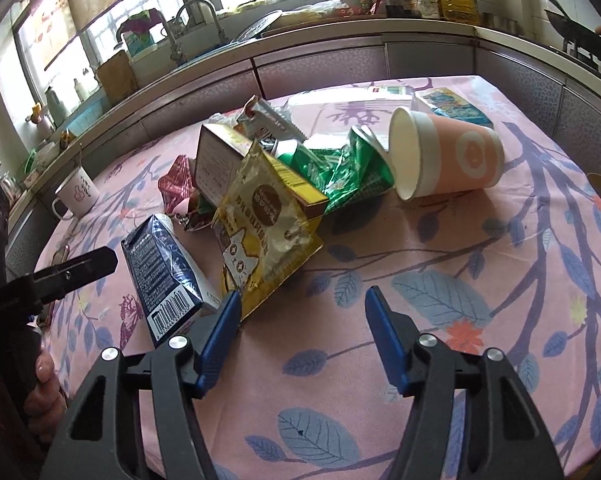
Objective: Collect trash
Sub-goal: 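Reach the left gripper toward the blue milk carton, then grasp the blue milk carton with the left gripper while the right grasps the yellow snack bag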
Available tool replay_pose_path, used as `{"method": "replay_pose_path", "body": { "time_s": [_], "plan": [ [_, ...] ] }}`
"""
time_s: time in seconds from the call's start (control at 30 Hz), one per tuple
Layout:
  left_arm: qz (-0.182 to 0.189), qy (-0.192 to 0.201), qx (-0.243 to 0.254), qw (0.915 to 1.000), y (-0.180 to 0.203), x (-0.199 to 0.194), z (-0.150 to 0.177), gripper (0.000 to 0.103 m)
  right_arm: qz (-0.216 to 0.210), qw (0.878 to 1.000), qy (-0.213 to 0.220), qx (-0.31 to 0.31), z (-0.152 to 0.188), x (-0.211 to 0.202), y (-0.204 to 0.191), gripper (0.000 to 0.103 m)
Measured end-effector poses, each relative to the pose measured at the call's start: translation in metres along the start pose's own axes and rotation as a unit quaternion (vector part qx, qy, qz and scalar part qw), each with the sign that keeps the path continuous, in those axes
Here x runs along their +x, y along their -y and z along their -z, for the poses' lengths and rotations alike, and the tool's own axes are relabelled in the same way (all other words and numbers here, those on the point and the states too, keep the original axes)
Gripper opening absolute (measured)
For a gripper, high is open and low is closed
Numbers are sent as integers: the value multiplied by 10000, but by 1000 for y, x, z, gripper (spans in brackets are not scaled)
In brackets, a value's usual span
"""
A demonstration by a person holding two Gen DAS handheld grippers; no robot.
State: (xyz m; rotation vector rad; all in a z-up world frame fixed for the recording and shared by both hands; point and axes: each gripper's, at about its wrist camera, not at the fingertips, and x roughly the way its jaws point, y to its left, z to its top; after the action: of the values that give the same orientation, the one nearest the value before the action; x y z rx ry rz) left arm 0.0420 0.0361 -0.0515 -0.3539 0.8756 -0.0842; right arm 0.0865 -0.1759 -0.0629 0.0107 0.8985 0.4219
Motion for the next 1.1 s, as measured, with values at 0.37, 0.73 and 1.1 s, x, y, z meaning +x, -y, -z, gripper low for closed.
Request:
{"method": "replay_pose_path", "body": {
  "time_s": [0.37, 0.73, 1.1],
  "plan": [
    [-611, -304, 127, 9976, 14, 23, -11, 98, -386, 9943, -89, -992, 7, 9, -51, 61],
    [-1025, -173, 320, 9941, 14, 24, -2, 98, -374, 9990, -222, 98, 4, 14, -2, 61],
    [-915, -247, 169, 9954, -2, 16, -1, 88, -380, 9990, -239, 0, 4, 17, -7, 61]
  ]
}}
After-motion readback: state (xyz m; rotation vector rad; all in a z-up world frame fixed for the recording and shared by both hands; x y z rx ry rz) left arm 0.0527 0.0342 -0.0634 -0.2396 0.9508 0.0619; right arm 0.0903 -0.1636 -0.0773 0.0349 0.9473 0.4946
